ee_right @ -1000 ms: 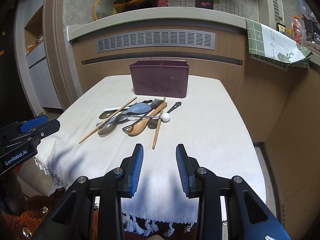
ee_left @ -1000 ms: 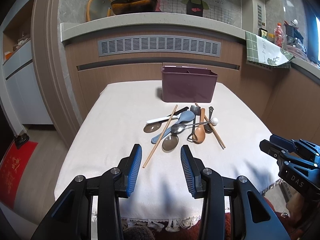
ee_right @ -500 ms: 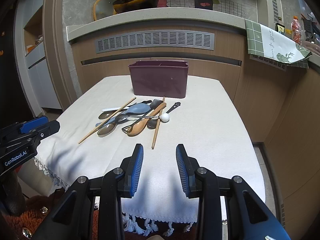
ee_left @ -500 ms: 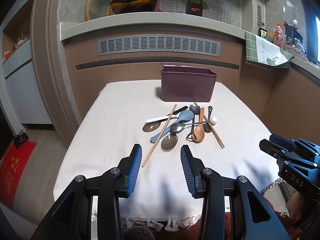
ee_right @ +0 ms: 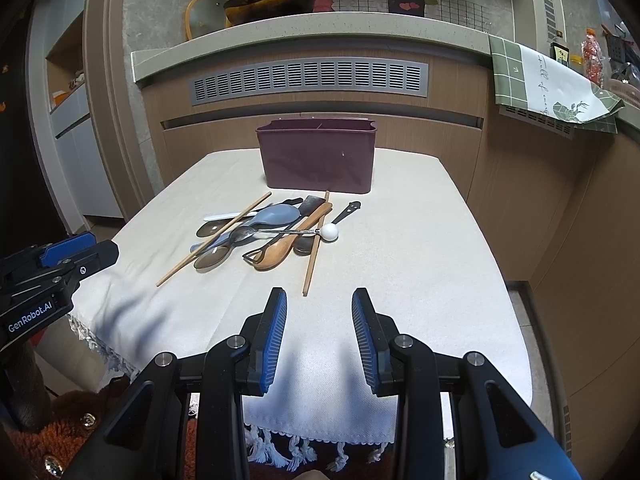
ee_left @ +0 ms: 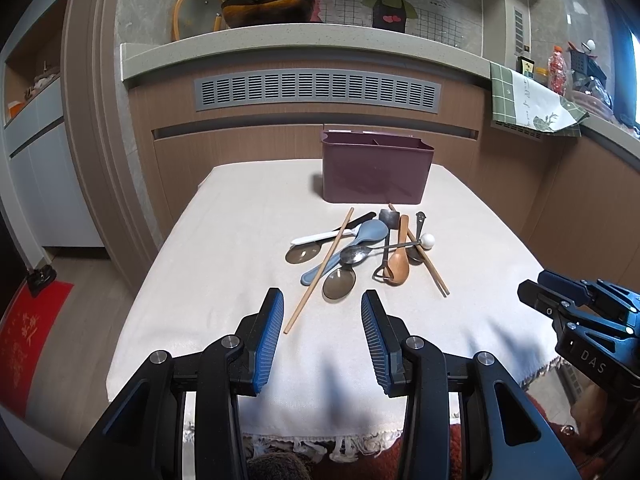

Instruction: Organize utensils

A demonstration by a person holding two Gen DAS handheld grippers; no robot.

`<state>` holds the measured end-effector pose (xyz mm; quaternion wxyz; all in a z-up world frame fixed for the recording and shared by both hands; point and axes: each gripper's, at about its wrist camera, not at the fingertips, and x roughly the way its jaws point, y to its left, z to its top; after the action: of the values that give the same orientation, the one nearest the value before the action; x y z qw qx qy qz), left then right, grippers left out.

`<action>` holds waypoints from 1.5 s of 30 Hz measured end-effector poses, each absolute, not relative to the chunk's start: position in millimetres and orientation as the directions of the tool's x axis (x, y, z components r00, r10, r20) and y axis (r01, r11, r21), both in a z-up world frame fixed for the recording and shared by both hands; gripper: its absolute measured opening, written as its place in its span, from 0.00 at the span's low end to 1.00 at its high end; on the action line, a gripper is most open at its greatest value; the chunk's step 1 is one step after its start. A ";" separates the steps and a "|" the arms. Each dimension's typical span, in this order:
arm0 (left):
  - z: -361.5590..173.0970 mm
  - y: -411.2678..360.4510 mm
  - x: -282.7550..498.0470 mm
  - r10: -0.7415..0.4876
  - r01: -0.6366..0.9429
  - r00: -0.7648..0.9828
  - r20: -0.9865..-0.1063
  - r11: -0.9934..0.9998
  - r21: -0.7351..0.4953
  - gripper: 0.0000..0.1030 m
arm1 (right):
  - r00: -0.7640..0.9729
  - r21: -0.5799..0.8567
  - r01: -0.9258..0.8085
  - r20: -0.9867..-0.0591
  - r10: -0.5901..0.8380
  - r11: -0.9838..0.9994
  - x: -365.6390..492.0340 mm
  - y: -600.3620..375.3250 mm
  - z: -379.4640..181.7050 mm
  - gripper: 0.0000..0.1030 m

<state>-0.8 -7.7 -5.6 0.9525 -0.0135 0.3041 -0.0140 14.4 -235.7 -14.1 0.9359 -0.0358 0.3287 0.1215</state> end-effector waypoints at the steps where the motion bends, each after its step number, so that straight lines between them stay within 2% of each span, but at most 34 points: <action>1: -5.5 -8.0 -1.1 -0.035 0.018 0.815 -0.579 0.999 -0.034 0.40 | 0.753 0.013 -0.252 -0.625 0.205 0.968 14.7 -235.5 -14.4 0.31; 21: -5.1 -8.4 -0.8 -0.040 0.022 0.812 -0.582 0.999 -0.039 0.40 | 0.751 0.017 -0.251 -0.628 0.205 0.968 15.1 -235.8 -15.6 0.31; 26: -4.3 -5.5 7.0 -0.093 0.056 0.798 -0.595 0.995 -0.080 0.40 | 0.752 0.030 -0.258 -0.621 0.221 0.966 19.3 -240.7 -13.6 0.31; 32: -15.2 12.1 34.8 -0.121 0.068 0.802 -0.585 0.991 -0.113 0.40 | 0.760 -0.024 -0.321 -0.603 0.242 0.947 45.0 -238.8 -9.2 0.31; 41: -45.5 24.1 87.9 -0.088 0.057 0.751 -0.654 0.996 -0.069 0.41 | 0.631 0.033 -0.421 -0.707 0.318 0.907 113.5 -229.5 -30.5 0.31; 45: -54.6 24.0 112.5 -0.123 0.089 0.719 -0.684 0.992 -0.086 0.41 | 0.568 0.148 -0.377 -0.743 0.354 0.914 154.7 -234.7 -46.0 0.31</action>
<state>112.5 24.0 -54.6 0.9267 -0.0234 0.3708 -0.0572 154.7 -234.7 -46.0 0.8853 -0.0136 0.4165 0.2064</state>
